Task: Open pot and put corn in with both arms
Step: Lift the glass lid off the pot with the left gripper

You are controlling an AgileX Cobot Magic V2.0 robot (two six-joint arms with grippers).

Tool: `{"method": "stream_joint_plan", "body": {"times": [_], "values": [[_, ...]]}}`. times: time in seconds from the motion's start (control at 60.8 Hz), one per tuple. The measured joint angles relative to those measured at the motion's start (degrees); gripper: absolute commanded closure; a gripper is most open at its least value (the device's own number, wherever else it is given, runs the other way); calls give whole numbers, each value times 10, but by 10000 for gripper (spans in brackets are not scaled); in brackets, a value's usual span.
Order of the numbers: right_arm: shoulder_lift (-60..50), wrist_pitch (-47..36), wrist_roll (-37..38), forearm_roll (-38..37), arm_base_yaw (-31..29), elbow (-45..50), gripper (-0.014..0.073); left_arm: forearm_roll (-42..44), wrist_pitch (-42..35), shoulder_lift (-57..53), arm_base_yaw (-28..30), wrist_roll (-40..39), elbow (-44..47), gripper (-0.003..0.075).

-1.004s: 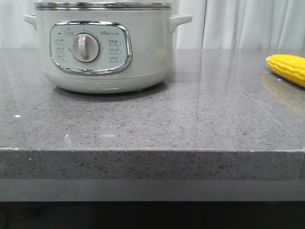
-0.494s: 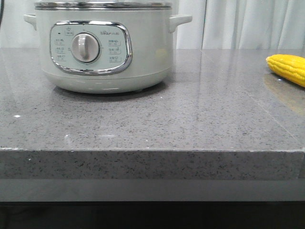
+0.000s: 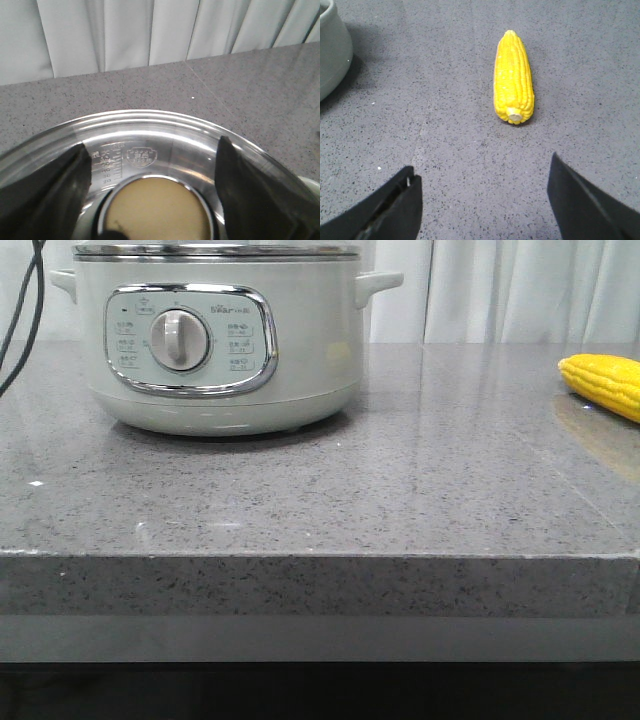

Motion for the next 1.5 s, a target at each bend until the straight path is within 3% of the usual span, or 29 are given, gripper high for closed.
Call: {"method": "stream_joint_plan", "body": {"times": [0.066, 0.28, 0.411, 0.922, 1.119, 1.284, 1.498], "values": [[0, 0, 0, 0, 0, 0, 52, 0, 0, 1, 0, 0, 0, 230], [0, 0, 0, 0, 0, 0, 52, 4, 2, 1, 0, 5, -1, 412], [0, 0, 0, 0, 0, 0, 52, 8, 3, 1, -1, 10, -3, 470], [0, 0, 0, 0, 0, 0, 52, 2, 62, -60, -1, 5, -25, 472], [0, 0, 0, 0, 0, 0, 52, 2, 88, -142, -1, 4, -35, 472], [0, 0, 0, 0, 0, 0, 52, 14, 161, -221, -1, 4, -36, 472], [0, 1, 0, 0, 0, 0, 52, 26, 200, -341, -1, 4, 31, 472]]}}
